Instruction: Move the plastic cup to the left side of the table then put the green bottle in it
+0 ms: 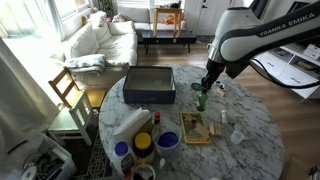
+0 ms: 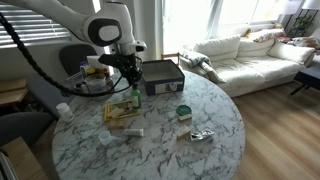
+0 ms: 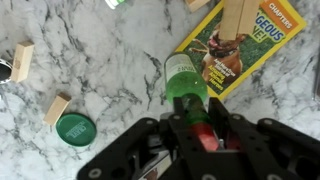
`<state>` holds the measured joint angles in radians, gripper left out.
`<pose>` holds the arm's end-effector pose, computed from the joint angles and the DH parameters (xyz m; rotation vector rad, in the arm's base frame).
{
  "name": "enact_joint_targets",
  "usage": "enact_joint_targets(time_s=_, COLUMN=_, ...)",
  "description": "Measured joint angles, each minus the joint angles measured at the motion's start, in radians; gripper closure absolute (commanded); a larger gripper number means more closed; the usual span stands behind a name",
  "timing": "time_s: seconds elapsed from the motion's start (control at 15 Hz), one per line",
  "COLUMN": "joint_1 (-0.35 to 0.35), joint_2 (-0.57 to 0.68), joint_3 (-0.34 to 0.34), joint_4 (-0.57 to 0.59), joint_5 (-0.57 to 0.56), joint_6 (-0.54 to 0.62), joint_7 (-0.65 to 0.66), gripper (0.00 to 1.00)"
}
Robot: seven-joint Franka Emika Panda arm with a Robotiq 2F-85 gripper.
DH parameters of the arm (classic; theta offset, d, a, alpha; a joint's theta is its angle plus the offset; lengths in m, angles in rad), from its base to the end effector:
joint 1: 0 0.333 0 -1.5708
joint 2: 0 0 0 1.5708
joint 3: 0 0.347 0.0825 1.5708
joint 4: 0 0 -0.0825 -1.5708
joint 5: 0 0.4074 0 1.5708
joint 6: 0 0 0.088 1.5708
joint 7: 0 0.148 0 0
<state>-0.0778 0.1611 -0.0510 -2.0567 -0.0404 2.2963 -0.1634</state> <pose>0.6060 -0.0801 0.3421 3.0877 0.0945 0.1113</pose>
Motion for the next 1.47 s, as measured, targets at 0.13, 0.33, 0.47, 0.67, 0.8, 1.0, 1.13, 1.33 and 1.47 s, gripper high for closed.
enact_joint_targets(time_s=0.13, joint_1=0.011, joint_2=-0.006, joint_3=0.016, joint_4=0.01, joint_5=0.001, joint_6=-0.023, joint_7=-0.017, gripper=0.92)
enact_joint_targets(time_s=0.33, joint_1=0.029, joint_2=-0.016, joint_3=0.047, joint_4=0.014, joint_5=0.016, joint_6=-0.027, joint_7=-0.053, gripper=0.92)
enact_joint_targets(time_s=0.47, joint_1=0.046, joint_2=-0.032, joint_3=0.075, joint_4=0.017, joint_5=0.041, joint_6=-0.028, joint_7=-0.098, gripper=0.92)
enact_joint_targets(time_s=0.67, joint_1=0.078, joint_2=-0.067, joint_3=0.12, joint_4=0.031, joint_5=0.076, joint_6=-0.062, joint_7=-0.183, gripper=0.92)
enact_joint_targets(time_s=0.8, joint_1=0.101, joint_2=-0.093, joint_3=0.143, joint_4=0.052, joint_5=0.086, joint_6=-0.102, joint_7=-0.228, gripper=0.92)
enact_joint_targets(time_s=1.0, joint_1=0.133, joint_2=-0.129, joint_3=0.159, joint_4=0.094, joint_5=0.072, joint_6=-0.177, joint_7=-0.26, gripper=0.92)
enact_joint_targets(time_s=1.13, joint_1=0.148, joint_2=-0.147, joint_3=0.162, joint_4=0.118, joint_5=0.07, joint_6=-0.218, joint_7=-0.288, gripper=0.92)
enact_joint_targets(time_s=1.33, joint_1=0.167, joint_2=-0.157, joint_3=0.168, joint_4=0.139, joint_5=0.102, joint_6=-0.242, joint_7=-0.376, gripper=0.92)
enact_joint_targets(time_s=1.47, joint_1=0.18, joint_2=-0.152, joint_3=0.175, joint_4=0.14, joint_5=0.136, joint_6=-0.242, joint_7=-0.442, gripper=0.92)
